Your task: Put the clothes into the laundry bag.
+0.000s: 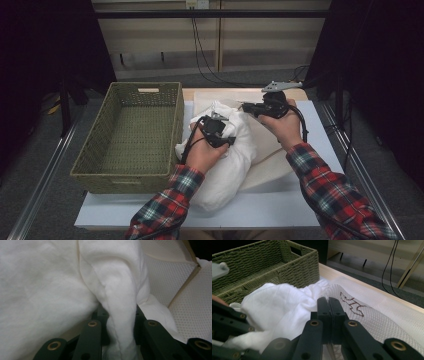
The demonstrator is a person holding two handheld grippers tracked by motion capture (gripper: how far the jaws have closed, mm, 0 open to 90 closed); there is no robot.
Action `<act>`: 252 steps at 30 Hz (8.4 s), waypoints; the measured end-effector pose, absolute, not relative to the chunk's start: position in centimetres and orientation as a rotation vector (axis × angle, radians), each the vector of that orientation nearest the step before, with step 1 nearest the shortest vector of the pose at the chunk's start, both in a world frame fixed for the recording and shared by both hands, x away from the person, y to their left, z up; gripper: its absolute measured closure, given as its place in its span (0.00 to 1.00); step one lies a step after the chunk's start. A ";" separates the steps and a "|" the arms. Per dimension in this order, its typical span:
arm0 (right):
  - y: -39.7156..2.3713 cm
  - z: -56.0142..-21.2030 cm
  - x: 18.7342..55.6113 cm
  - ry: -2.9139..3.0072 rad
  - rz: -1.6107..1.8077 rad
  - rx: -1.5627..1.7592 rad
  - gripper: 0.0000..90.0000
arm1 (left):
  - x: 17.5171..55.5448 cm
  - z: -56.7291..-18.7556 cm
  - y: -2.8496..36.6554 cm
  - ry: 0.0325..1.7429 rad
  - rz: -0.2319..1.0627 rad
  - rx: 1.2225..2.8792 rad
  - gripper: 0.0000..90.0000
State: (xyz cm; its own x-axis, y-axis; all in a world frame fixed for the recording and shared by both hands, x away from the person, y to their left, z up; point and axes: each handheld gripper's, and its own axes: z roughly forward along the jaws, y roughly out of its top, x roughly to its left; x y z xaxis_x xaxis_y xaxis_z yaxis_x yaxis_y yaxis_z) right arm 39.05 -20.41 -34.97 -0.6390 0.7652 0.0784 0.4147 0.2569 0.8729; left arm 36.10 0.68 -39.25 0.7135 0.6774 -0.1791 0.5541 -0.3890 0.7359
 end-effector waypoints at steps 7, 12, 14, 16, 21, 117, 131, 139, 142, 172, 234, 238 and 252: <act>-20.2 -35.7 38.8 2.191 1.338 1.090 0.99 | 37.0 -39.3 1.3 0.978 0.263 2.084 0.86; -20.4 -35.9 38.7 2.196 1.343 1.097 0.99 | 37.4 -38.9 1.9 0.992 0.295 2.089 0.86; -20.5 -35.8 38.7 2.192 1.354 1.098 0.99 | 37.6 -38.5 2.1 1.002 0.319 2.092 0.86; -20.6 -36.0 38.7 2.183 1.358 1.108 0.99 | 37.8 -38.6 2.4 1.011 0.299 2.073 0.86; -20.8 -36.5 38.9 2.186 1.337 1.121 0.99 | 37.3 -39.5 2.0 0.992 0.209 2.052 0.84; -22.2 -36.7 38.6 2.226 1.406 1.138 0.99 | 37.3 -41.7 -3.2 0.859 0.083 1.991 0.45; -22.5 -37.3 38.8 2.217 1.357 1.160 0.99 | 35.0 -42.3 -2.7 0.779 0.181 2.062 0.09; -22.5 -36.8 38.6 2.225 1.365 1.149 0.99 | 34.8 -43.7 -3.9 0.781 0.132 2.167 0.50; -22.6 -36.6 38.5 2.216 1.372 1.156 0.99 | 35.3 -43.6 -3.8 0.805 0.098 2.155 0.74; -22.9 -37.3 38.5 2.221 1.350 1.174 0.99 | 32.0 -43.0 -3.3 0.753 0.236 2.264 0.05; -22.8 -37.3 38.1 2.243 1.387 1.176 0.99 | 32.8 -43.6 -3.7 0.882 0.095 2.204 0.85; -22.8 -37.2 38.0 2.245 1.395 1.176 0.99 | 33.3 -42.8 -3.8 0.872 0.131 2.185 0.86; -22.4 -36.7 37.8 2.259 1.423 1.157 0.99 | 35.2 -43.1 -6.4 0.839 0.167 2.066 0.85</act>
State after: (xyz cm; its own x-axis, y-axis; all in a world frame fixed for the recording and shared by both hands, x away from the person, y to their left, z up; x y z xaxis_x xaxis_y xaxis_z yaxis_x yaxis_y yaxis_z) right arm 37.80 -22.38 -36.74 -0.6613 0.7215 0.2052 0.4965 0.2159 0.8408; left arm 35.18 -6.37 -43.07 0.7634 0.6194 -0.1832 0.5018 -0.3900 0.7721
